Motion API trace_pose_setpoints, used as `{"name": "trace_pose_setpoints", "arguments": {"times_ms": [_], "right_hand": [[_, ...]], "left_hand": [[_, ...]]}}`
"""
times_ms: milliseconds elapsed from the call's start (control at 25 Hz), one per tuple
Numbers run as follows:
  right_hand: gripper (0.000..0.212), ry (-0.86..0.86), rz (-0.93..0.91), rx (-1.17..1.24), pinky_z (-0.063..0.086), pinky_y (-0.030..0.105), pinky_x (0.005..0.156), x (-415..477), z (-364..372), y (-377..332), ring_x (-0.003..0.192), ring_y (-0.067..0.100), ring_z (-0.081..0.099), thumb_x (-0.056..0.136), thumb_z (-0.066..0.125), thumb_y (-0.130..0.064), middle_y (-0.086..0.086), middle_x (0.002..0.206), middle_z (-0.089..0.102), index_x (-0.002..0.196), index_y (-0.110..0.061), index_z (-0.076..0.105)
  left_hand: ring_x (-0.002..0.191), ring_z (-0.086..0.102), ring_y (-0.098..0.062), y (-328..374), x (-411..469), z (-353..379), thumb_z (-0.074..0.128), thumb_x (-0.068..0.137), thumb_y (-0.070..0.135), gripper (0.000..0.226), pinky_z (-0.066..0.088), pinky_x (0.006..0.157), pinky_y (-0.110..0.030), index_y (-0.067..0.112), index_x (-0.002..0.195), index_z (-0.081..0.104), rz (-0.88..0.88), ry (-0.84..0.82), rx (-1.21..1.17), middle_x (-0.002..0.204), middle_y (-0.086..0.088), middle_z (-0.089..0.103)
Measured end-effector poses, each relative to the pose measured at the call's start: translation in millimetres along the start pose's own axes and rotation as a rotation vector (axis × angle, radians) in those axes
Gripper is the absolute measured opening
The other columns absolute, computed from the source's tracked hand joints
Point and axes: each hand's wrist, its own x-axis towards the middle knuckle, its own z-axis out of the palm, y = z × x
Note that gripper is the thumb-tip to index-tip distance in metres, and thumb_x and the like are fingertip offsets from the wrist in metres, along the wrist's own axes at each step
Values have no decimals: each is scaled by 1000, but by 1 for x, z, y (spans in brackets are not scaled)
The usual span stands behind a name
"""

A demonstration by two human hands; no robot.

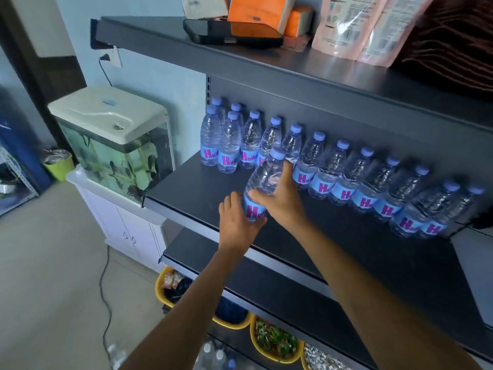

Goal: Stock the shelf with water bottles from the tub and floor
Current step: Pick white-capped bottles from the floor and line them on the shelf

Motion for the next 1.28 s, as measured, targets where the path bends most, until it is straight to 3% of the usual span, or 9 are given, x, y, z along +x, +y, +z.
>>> {"name": "trace_pose_setpoints", "arguments": {"times_ms": [160,280,440,600,720,880,1120,1240,1280], "right_hand": [[85,-20,-9,-112,54,45,100,38,32,27,115,21,64,71,86,-10,6,128,62,139,-18,36],[88,-8,1,-137,50,42,107,72,44,41,126,26,58,76,84,-9,10,139,55,148,-17,33],[87,69,49,-297,46,38,94,115,52,51,124,38,54,82,82,-18,18,140,45,152,-13,30],[88,56,41,-331,46,43,105,153,58,58,135,35,49,85,79,-19,18,150,43,155,-11,26],[86,59,48,-358,44,39,104,171,62,62,135,33,49,86,77,-21,17,152,44,155,-9,26],[77,166,-5,-339,41,31,98,173,74,73,129,31,54,84,78,-17,17,145,51,146,-1,36],[79,223,26,-310,49,39,100,166,83,76,122,34,55,81,79,-14,19,141,42,148,-4,37],[70,131,83,-208,53,17,81,146,76,88,97,19,68,83,73,-5,3,113,62,146,-7,42],[64,81,98,-191,53,17,79,136,73,93,93,18,69,84,72,-5,-2,104,64,142,-8,46]], "left_hand": [[92,46,-19,-28,45,14,88,67,22,56,43,80,-35,23,96,41,-50,-24,-29,98,3,51],[94,46,-21,-40,82,20,87,70,23,51,44,82,-37,16,99,45,-37,-24,-22,100,0,51],[104,50,-23,-53,116,34,84,75,40,54,46,87,-37,11,110,55,-106,35,6,108,-4,57],[109,53,-22,-58,149,46,75,79,56,53,48,80,-37,17,110,57,-172,55,172,109,2,63],[109,55,-23,-57,166,52,69,83,60,51,44,73,-36,19,111,57,-219,75,262,109,3,64],[105,56,-23,-59,169,60,64,85,61,52,39,67,-34,19,116,58,-227,123,318,111,3,63],[100,58,-24,-58,168,60,62,85,63,50,37,65,-33,20,111,59,-236,144,327,108,4,62],[102,58,-24,-59,167,56,61,87,63,50,38,68,-34,20,110,59,-223,110,334,110,3,63],[104,58,-25,-58,167,53,63,87,61,48,38,70,-34,19,111,59,-229,92,327,111,2,63]]}}
